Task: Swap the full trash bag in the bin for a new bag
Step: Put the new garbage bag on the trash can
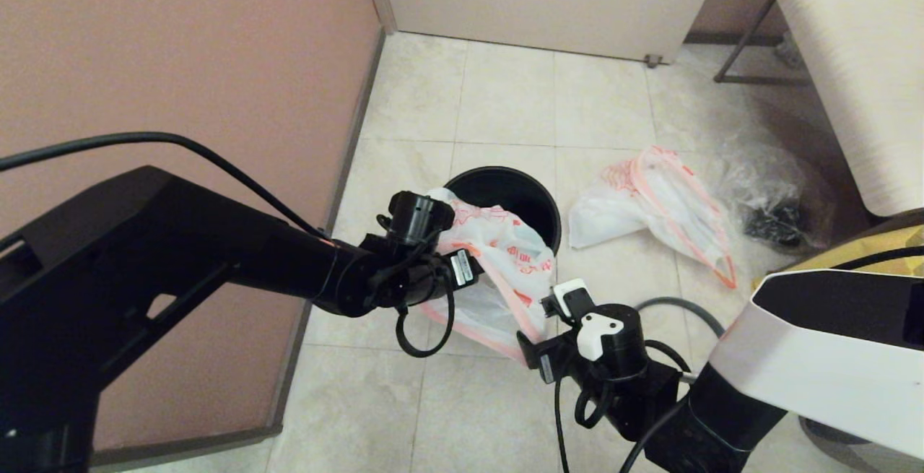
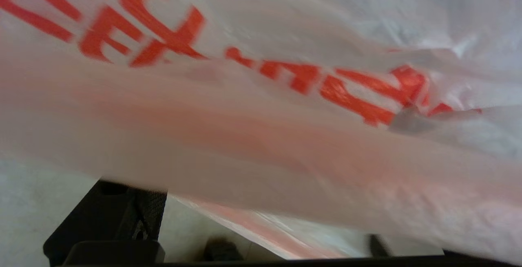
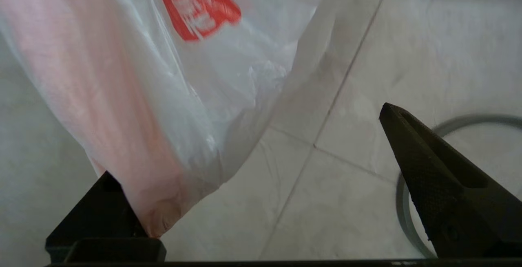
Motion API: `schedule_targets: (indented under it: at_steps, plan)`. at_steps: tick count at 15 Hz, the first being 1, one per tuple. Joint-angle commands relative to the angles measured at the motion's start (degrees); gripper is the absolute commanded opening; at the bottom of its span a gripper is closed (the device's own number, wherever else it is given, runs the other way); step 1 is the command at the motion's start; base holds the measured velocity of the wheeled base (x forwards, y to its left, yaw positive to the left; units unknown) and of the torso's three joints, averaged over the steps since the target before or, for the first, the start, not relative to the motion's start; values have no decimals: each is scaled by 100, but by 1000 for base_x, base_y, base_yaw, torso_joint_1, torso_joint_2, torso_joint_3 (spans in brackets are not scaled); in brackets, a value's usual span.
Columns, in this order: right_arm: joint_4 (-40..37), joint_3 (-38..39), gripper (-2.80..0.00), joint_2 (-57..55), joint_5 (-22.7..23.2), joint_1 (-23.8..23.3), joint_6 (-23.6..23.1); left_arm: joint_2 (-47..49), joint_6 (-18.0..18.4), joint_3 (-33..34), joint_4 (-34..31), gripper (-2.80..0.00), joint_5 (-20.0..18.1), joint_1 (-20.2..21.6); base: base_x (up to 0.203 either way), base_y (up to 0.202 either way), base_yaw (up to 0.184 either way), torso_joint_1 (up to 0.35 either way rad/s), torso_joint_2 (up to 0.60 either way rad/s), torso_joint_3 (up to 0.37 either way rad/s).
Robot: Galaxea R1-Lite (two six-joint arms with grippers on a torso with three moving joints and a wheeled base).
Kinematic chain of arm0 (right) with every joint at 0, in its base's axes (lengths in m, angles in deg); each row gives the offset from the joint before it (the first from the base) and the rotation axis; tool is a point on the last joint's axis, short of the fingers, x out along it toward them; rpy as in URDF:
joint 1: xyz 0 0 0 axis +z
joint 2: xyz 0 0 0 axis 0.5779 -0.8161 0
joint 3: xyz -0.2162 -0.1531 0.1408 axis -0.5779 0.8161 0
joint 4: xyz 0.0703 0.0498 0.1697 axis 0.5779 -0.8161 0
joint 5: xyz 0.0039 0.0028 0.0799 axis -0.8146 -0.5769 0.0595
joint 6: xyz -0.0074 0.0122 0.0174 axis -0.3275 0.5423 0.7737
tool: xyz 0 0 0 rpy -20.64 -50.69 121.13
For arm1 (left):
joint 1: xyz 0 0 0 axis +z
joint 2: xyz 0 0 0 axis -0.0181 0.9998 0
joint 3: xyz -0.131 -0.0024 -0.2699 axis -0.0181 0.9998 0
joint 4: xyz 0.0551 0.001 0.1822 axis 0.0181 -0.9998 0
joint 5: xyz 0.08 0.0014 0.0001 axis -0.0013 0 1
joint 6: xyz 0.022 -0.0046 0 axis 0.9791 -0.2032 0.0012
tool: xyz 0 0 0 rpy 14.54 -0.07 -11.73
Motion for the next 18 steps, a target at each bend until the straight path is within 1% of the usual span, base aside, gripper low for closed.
schedule_targets:
  at_steps: [1,3,4,5,6,9,13,15,18]
  plan:
    - [295,132,0,103,37,8,-1,-79,-28,129,34,0,8,27,0,0,0,0,0,0]
    - [772,62,0,-174,336,-64,-34,33,-6,89,376,0,-1,109,0,0,0,0,0,0]
    - [865,-105,0,-324,377,-82,-56,143,17,-47,531,0,9,133,0,0,0,0,0,0]
    - [876,-277,0,-462,381,-114,-106,220,17,-182,518,0,9,131,0,0,0,0,0,0]
    - [884,-360,0,-569,376,-170,-206,229,7,-173,458,0,8,99,0,0,0,0,0,0]
    - [917,-509,0,-696,417,-307,-260,179,-16,142,428,0,-1,56,0,0,0,0,0,0]
    - [929,-628,0,-705,418,-363,-251,-328,-152,935,440,0,-1,-22,0,0,0,0,0,0]
    - [929,-637,0,-663,418,-356,-251,-79,-156,705,482,0,-8,46,0,0,0,0,0,0]
    - [910,-681,0,-662,418,-363,-251,271,-153,-15,438,0,-8,146,0,0,0,0,0,0]
